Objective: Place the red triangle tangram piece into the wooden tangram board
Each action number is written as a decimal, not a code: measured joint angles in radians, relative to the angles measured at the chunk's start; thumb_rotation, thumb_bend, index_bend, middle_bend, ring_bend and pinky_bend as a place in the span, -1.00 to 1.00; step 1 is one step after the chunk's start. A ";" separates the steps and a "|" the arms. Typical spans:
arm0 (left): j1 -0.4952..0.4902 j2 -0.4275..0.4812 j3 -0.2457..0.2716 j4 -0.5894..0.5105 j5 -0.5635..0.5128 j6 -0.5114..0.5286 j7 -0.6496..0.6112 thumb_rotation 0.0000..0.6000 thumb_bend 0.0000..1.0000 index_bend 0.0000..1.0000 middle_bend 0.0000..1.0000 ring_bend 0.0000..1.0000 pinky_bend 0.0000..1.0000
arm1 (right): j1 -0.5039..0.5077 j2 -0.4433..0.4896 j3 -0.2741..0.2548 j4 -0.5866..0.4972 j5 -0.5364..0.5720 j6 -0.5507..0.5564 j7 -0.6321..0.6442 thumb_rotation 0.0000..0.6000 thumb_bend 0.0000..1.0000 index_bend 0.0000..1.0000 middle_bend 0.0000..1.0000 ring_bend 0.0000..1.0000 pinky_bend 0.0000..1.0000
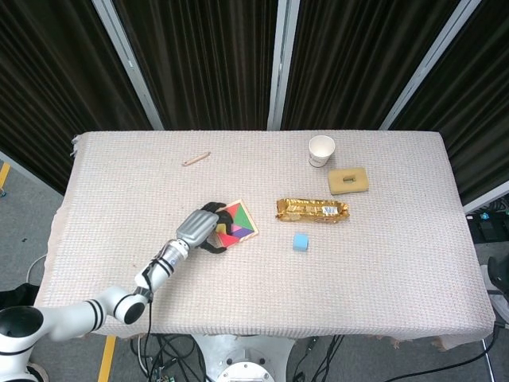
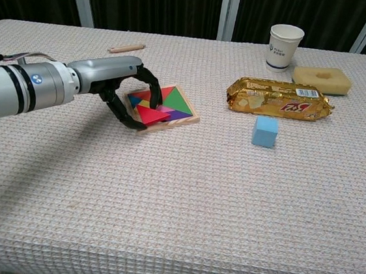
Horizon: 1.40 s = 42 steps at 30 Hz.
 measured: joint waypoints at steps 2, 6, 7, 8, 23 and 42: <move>-0.002 -0.002 0.001 0.002 -0.001 -0.001 -0.003 1.00 -0.43 0.04 -0.47 -0.85 -0.81 | 0.000 0.000 0.000 0.001 0.000 -0.002 0.000 1.00 -0.33 -1.00 -1.00 -1.00 -1.00; -0.004 -0.007 0.006 0.006 0.000 -0.001 -0.006 1.00 -0.43 0.04 -0.47 -0.85 -0.81 | 0.000 -0.001 -0.001 0.001 0.000 -0.002 0.001 1.00 -0.33 -1.00 -1.00 -1.00 -1.00; -0.004 -0.007 0.007 0.008 0.001 -0.001 -0.007 1.00 -0.43 0.04 -0.47 -0.85 -0.81 | -0.001 -0.001 -0.001 0.001 0.001 -0.002 0.001 1.00 -0.33 -1.00 -1.00 -1.00 -1.00; -0.004 -0.008 0.007 0.009 0.001 0.000 -0.008 1.00 -0.43 0.04 -0.47 -0.85 -0.81 | -0.001 0.000 -0.001 0.001 0.001 -0.002 0.002 1.00 -0.32 -1.00 -1.00 -1.00 -1.00; -0.006 -0.015 0.013 0.021 0.008 0.010 -0.026 1.00 -0.45 -0.02 -0.48 -0.85 -0.81 | 0.001 0.005 -0.003 -0.009 0.003 -0.012 -0.004 1.00 -0.32 -1.00 -1.00 -1.00 -1.00; -0.010 -0.020 0.020 0.037 0.018 0.013 -0.044 1.00 -0.45 -0.09 -0.50 -0.85 -0.81 | 0.000 0.005 -0.001 -0.008 0.002 -0.008 -0.004 1.00 -0.32 -1.00 -1.00 -1.00 -1.00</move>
